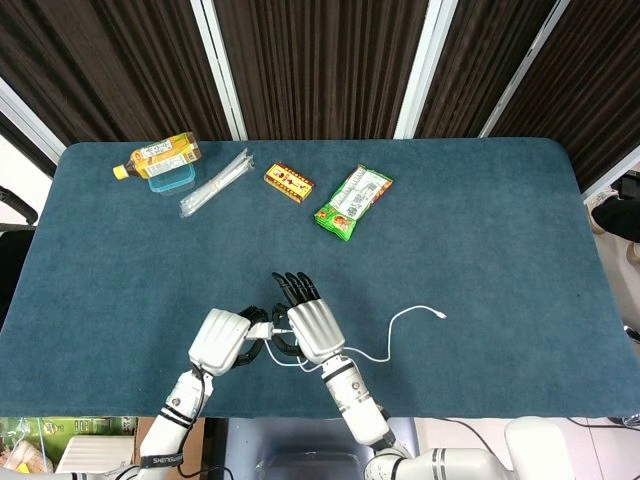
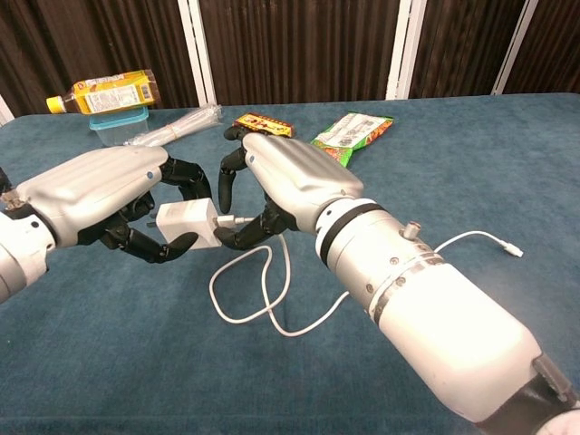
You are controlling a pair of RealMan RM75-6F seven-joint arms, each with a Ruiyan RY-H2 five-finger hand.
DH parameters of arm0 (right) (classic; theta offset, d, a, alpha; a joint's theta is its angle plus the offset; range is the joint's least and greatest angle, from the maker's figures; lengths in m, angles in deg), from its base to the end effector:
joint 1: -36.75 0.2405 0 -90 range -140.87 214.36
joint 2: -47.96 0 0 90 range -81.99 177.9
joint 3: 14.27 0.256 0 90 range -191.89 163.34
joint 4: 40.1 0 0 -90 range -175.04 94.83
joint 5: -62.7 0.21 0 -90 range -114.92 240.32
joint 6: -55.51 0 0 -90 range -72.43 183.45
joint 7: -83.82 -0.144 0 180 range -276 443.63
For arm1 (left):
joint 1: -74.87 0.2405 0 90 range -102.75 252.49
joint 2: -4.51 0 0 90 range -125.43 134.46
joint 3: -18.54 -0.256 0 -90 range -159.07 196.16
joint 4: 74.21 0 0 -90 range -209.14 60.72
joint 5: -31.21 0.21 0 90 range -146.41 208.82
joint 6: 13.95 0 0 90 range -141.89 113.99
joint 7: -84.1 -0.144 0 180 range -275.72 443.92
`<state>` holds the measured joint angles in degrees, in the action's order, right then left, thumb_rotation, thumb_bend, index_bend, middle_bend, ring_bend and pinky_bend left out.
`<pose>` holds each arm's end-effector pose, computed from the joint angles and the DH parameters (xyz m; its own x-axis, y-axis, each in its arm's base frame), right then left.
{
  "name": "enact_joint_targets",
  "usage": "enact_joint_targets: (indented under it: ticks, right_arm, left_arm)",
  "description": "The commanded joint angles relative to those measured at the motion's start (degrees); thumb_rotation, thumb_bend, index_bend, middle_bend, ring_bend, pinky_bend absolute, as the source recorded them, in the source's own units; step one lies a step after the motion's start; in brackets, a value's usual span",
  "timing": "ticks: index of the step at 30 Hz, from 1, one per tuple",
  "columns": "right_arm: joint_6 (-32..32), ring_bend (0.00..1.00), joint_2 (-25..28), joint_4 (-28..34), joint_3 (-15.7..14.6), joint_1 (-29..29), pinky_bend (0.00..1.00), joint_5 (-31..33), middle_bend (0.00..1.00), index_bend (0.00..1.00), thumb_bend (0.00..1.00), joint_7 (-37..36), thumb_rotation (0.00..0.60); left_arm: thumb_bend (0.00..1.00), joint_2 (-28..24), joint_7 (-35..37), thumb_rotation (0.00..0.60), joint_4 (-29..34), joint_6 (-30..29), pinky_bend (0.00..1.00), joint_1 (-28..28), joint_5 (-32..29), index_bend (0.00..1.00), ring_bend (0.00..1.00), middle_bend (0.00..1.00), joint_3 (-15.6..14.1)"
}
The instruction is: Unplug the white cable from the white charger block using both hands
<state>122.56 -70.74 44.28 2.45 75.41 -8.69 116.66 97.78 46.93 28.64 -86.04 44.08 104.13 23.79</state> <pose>-0.0199 -0.2661 -0.1025 0.1748 -0.1843 0.9672 -0.9019 -0.4242 0.0821 -0.1140 0.2471 -0.0165 0.4047 0.1454 0.9028 0.8570 -0.4049 -0.3189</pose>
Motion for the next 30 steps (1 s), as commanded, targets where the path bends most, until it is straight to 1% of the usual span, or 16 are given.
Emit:
enact_joint_targets:
  ticks: [1, 5, 15, 23, 27, 30]
  right_arm:
    - [0.5, 0.00, -0.3, -0.4, -0.2, 0.1, 0.00, -0.2, 0.15, 0.66, 0.43, -0.1, 0.600]
    - [0.4, 0.00, -0.5, -0.5, -0.3, 0.1, 0.00, 0.6, 0.16, 0.68, 0.44, -0.4, 0.600]
    - [0.5, 0.00, -1.0, -0.5, -0.5, 0.6, 0.00, 0.9, 0.17, 0.70, 0.52, -0.5, 0.600]
    - [0.8, 0.00, -1.0, -0.2, -0.5, 0.8, 0.00, 1.2, 0.18, 0.71, 0.54, -0.3, 0.600]
    - [0.9, 0.00, -1.1, -0.1, -0.3, 0.9, 0.00, 1.6, 0.21, 0.75, 0.59, -0.1, 0.600]
    - [1.2, 0.00, -1.3, -0.2, -0.1, 1.0, 0.00, 1.7, 0.23, 0.81, 0.64, 0.0, 0.600]
  left_arm:
    - [0.58, -0.1, 0.0, 0.600, 0.0, 0.0, 1.00, 0.0, 0.2, 0.75, 1.00, 0.76, 0.0]
    - [0.58, -0.1, -0.1, 0.600, 0.1, -0.2, 1.00, 0.2, 0.6, 0.75, 1.00, 0.76, -0.2]
    - [0.58, -0.7, -0.1, 0.600, 0.7, -0.5, 1.00, 0.4, 1.4, 0.75, 1.00, 0.77, -0.5]
    - [0.59, -0.8, -0.3, 0.600, 0.8, -0.2, 1.00, 0.5, 1.5, 0.76, 1.00, 0.77, -0.7]
    - [0.59, -0.9, -0.5, 0.600, 1.0, -0.5, 1.00, 0.7, 1.9, 0.76, 1.00, 0.77, -0.9]
    - [0.59, -1.0, -0.6, 0.600, 1.2, -0.5, 1.00, 0.7, 2.2, 0.76, 1.00, 0.77, -1.0]
